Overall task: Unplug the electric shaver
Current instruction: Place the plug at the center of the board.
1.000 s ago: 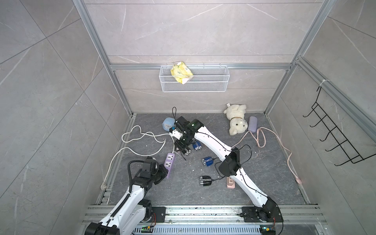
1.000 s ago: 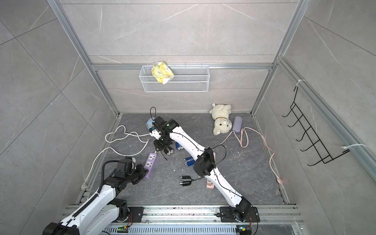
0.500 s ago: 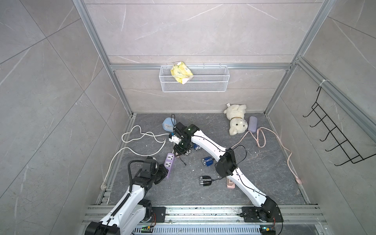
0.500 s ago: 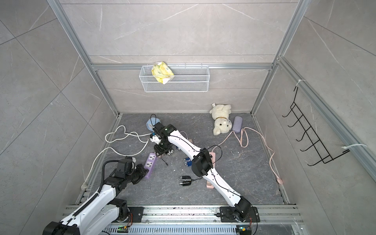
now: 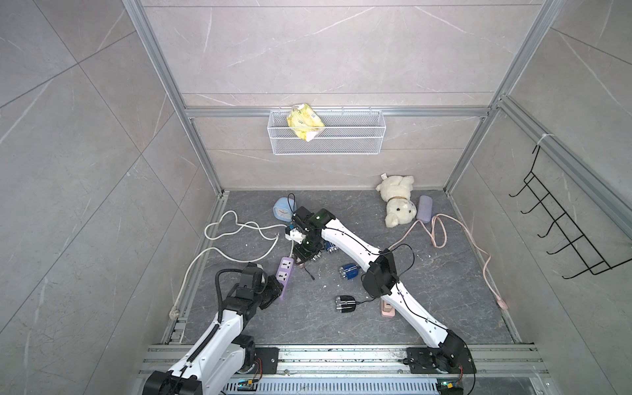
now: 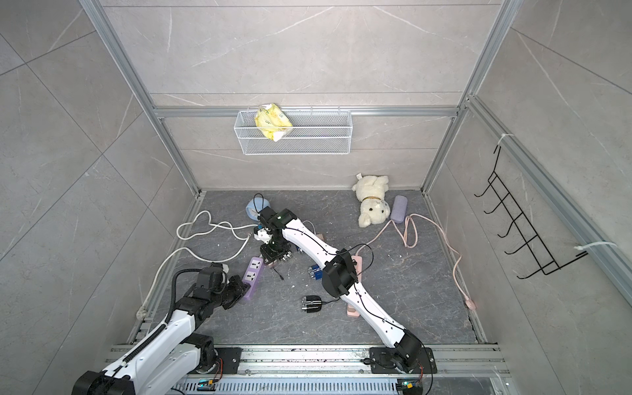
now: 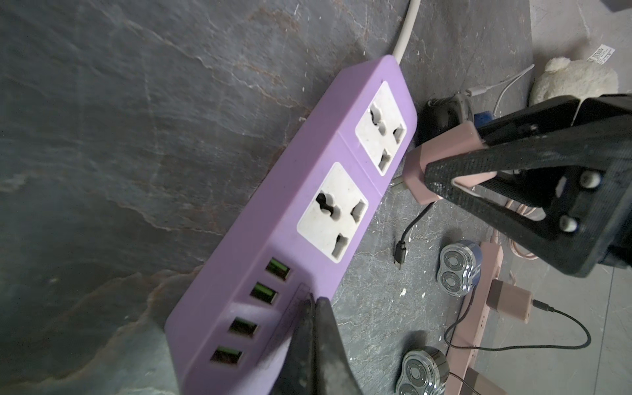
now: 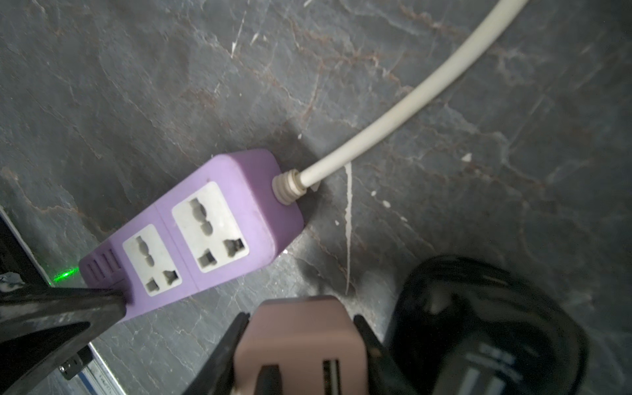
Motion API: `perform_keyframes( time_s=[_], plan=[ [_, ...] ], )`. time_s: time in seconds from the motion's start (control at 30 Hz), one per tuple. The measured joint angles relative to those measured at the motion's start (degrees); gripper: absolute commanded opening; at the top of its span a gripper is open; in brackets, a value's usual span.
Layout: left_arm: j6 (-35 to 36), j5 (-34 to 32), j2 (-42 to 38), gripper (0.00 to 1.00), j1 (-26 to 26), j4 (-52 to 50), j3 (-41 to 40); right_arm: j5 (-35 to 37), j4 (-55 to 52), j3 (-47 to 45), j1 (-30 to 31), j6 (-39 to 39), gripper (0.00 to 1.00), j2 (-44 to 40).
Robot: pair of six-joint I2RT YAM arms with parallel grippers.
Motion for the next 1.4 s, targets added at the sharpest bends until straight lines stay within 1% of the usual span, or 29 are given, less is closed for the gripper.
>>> perform_keyframes(
  time_s=[0.07,0.17,0.3,0.37,0.53,0.87,0.9,0.93,0.97,1.0,1.07,1.23,1.33,1.4],
  plan=[
    [0.00,0.00,0.00,0.00,0.02,0.02,0.00,-0.26,-0.42,-0.44,-0.07,0.00,0.32,0.02],
    [0.00,0.02,0.02,0.00,0.00,0.07,-0.02,-0.98,-0.70,-0.61,-0.11,0.02,0.38,0.02],
    [0.00,0.02,0.02,0.00,0.00,0.09,-0.02,-1.51,-0.81,-0.61,-0.11,0.39,0.55,0.04],
    [0.00,0.02,0.02,0.00,0.02,0.09,-0.02,-1.77,-0.74,-0.61,-0.11,0.96,0.59,0.04],
    [0.00,0.02,-0.04,0.00,0.02,0.07,-0.02,-1.97,0.15,-0.59,-0.11,1.99,0.64,0.04],
    [0.00,-0.04,-1.18,0.00,0.02,-0.85,-0.11,-0.72,4.00,-0.22,-0.42,4.46,0.65,0.09],
    [0.02,-0.04,-1.44,0.06,0.02,-1.22,-0.11,-0.33,4.46,0.00,-0.52,4.57,0.65,0.09],
    [0.09,-0.13,-1.73,0.18,0.02,-1.68,-0.07,0.13,4.79,0.22,-0.61,4.61,0.64,0.09],
    [0.59,-0.28,-2.05,0.35,0.00,-2.58,0.11,0.72,5.05,0.48,-0.68,4.68,0.64,0.09],
    [0.90,-0.50,-2.54,0.45,0.00,-3.45,0.79,1.60,5.27,0.70,-0.76,4.70,0.64,0.02],
    [1.25,-0.96,-3.37,0.49,0.00,-5.70,2.40,3.58,5.31,0.72,-0.81,4.68,0.63,-0.35],
    [4.11,-3.80,-3.52,0.64,-0.02,-13.62,7.23,7.52,5.27,-2.05,-0.87,4.48,0.63,-4.33],
    [6.10,-6.19,-2.62,0.69,-0.94,-16.92,11.52,9.11,5.66,-6.45,-0.90,4.50,0.64,-9.62],
    [7.65,-7.91,-0.85,0.70,-1.97,-18.32,14.60,9.97,7.28,-11.89,-0.92,4.50,0.65,-14.73]
  ],
)
